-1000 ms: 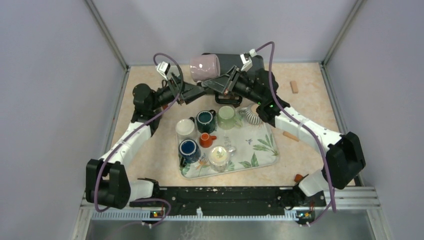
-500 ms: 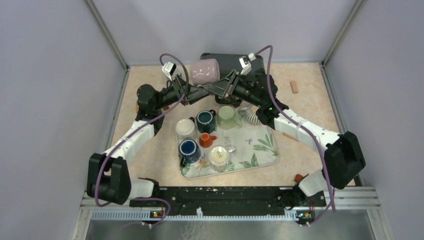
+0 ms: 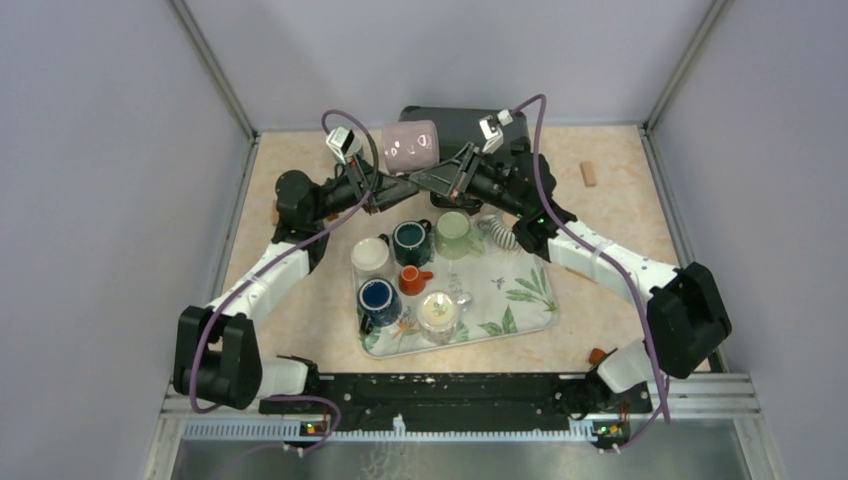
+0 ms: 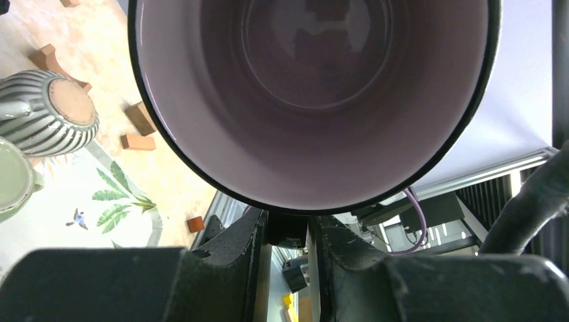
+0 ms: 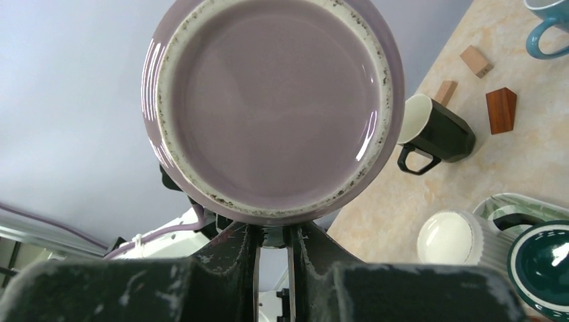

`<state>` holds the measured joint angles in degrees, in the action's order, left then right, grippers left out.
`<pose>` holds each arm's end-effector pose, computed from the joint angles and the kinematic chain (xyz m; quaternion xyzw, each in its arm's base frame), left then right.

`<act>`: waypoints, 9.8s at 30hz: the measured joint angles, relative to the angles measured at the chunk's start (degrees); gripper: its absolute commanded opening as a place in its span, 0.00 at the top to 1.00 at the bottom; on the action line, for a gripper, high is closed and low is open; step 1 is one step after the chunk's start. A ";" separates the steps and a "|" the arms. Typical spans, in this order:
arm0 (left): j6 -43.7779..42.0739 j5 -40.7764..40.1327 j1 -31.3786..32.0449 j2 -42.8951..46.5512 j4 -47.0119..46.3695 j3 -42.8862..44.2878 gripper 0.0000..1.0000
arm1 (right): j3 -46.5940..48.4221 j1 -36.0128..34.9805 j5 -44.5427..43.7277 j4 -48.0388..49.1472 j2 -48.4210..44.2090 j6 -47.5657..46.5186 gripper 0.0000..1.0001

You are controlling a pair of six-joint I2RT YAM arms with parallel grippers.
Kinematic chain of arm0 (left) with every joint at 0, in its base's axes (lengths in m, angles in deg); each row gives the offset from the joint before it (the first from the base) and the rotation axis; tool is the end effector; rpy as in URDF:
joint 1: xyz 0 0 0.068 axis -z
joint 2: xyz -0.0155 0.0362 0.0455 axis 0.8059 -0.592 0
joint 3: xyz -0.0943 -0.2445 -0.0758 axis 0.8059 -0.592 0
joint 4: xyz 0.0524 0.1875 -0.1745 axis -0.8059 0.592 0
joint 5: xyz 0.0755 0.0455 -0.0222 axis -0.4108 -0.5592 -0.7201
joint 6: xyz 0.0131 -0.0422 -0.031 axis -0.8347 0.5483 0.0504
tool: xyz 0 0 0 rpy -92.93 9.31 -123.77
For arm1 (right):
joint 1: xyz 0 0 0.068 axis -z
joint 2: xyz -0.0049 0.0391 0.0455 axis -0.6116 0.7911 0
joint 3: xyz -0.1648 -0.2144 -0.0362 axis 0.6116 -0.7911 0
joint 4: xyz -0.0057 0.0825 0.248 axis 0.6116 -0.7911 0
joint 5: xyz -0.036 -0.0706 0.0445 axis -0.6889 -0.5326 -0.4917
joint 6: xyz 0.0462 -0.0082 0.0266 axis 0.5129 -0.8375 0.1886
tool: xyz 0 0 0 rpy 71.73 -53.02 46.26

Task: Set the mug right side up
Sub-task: Turn over the cup on the tray, then place the cup at the corner of the board, then turn over the cup on the tray.

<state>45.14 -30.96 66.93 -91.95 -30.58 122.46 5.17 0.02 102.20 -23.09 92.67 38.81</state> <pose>0.2744 -0.0944 0.3387 0.0086 0.6443 -0.7118 0.2796 0.2686 0.2263 0.3577 -0.0182 0.6555 0.6607 0.3653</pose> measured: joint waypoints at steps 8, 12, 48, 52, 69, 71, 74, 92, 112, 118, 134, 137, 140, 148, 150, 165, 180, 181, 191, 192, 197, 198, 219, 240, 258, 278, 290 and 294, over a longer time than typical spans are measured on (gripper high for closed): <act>-5.84 -0.55 0.33 1.29 6.29 0.00 1.00 | -2.10 0.00 -0.17 0.68 -0.39 -0.13 0.93; -9.77 -1.16 0.42 2.08 10.03 0.74 1.00 | -2.32 0.00 -0.57 0.35 -0.42 -0.83 0.72; -56.76 -40.54 -0.11 2.43 66.49 20.57 1.00 | -3.37 0.00 -14.64 -34.38 -23.45 -26.29 0.01; -60.37 -44.28 -0.90 -0.83 69.09 21.99 1.00 | -3.37 0.00 -15.76 -37.99 -24.87 -28.55 0.01; -66.47 -50.38 -1.36 -17.38 70.77 24.52 1.00 | -3.37 0.00 -16.37 -43.87 -26.21 -33.18 0.01; -66.66 -51.06 -1.36 -19.26 70.73 25.22 1.00 | -3.37 0.00 -16.72 -44.13 -26.73 -33.62 0.01; -66.88 -51.89 -1.36 -22.01 70.79 26.60 1.00 | -3.37 0.00 -17.22 -44.59 -27.47 -34.14 0.01; -67.34 -56.46 -1.36 -26.62 62.18 25.81 0.97 | -4.55 0.00 -17.99 -45.18 -29.18 -34.73 0.01; -67.28 -57.24 -1.36 -29.75 54.40 22.77 0.63 | -6.49 0.00 -17.94 -45.38 -29.29 -34.73 0.01; -67.14 -57.31 -1.36 -31.41 54.86 22.75 0.53 | -6.51 0.00 -17.94 -45.38 -29.68 -34.73 0.01; -66.64 -54.45 -1.36 -27.36 60.15 24.09 0.01 | -6.51 0.00 -18.01 -47.54 -29.92 -36.44 0.01; -66.36 -53.81 -1.36 -24.72 61.31 24.06 0.01 | -6.51 0.00 -17.68 -47.82 -29.05 -37.33 0.01; -66.05 -53.05 -1.36 -21.59 62.49 24.06 0.01 | -6.51 0.00 -16.98 -47.91 -26.84 -38.60 0.01; -66.05 -49.81 -1.36 -11.13 65.26 22.86 0.01 | -5.68 -4.39 -19.74 -49.75 -17.68 -42.64 0.01; -66.05 -48.33 -1.36 -8.41 65.59 22.18 0.01 | -5.07 -5.16 -20.87 -49.96 -15.17 -43.71 0.01; -65.44 -37.46 -0.74 2.82 64.96 12.15 0.01 | -4.11 0.76 -19.85 -43.76 0.33 -53.48 0.01; -65.44 -38.05 -0.76 4.52 63.82 9.73 0.01 | -4.11 0.70 -17.35 -40.68 6.88 -59.65 0.04; -65.44 -38.18 -0.76 4.57 63.82 9.73 0.01 | -4.11 0.70 -17.25 -40.46 6.88 -59.71 0.06; -65.40 -38.45 -0.76 4.68 63.76 9.73 0.01 | -2.49 -1.40 -18.14 -40.76 8.72 -60.24 0.31; -65.40 -38.47 -0.76 4.68 63.76 9.73 0.01 | -2.25 -1.92 -18.29 -40.98 8.90 -60.24 0.32; -65.40 -38.45 -0.76 4.68 63.76 9.75 0.01 | -1.70 -3.87 -20.68 -41.86 9.22 -59.76 0.43; -65.40 -38.45 -0.76 4.68 63.76 9.75 0.01 | -1.31 -4.04 -21.22 -42.49 9.46 -59.49 0.45; -65.40 -38.42 -0.76 4.68 63.76 9.77 0.01 | 2.01 -4.20 -28.26 -46.07 13.77 -58.07 0.64; -65.37 -38.18 -0.76 4.63 63.76 9.84 0.01 | 3.87 -4.33 -29.11 -48.33 15.47 -59.25 0.99; -60.89 -34.32 -0.76 4.61 60.87 9.84 0.01 | 3.45 -4.52 -31.10 -51.69 10.93 -55.32 1.00; -46.93 -18.34 -0.83 4.63 50.71 9.68 0.01 | 4.26 -4.52 -30.73 -52.98 -1.16 -41.44 1.00; -35.08 -5.25 -2.67 5.29 37.92 5.38 0.01 | 4.87 -4.52 -26.32 -39.36 -3.67 -29.05 1.00; -30.21 -1.70 -2.84 5.29 32.30 2.78 0.01 | 4.87 -4.52 -23.82 -32.92 -4.52 -25.29 1.00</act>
<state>14.93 -32.67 64.09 -86.66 1.73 125.24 10.05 -4.51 78.38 -56.01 88.14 13.52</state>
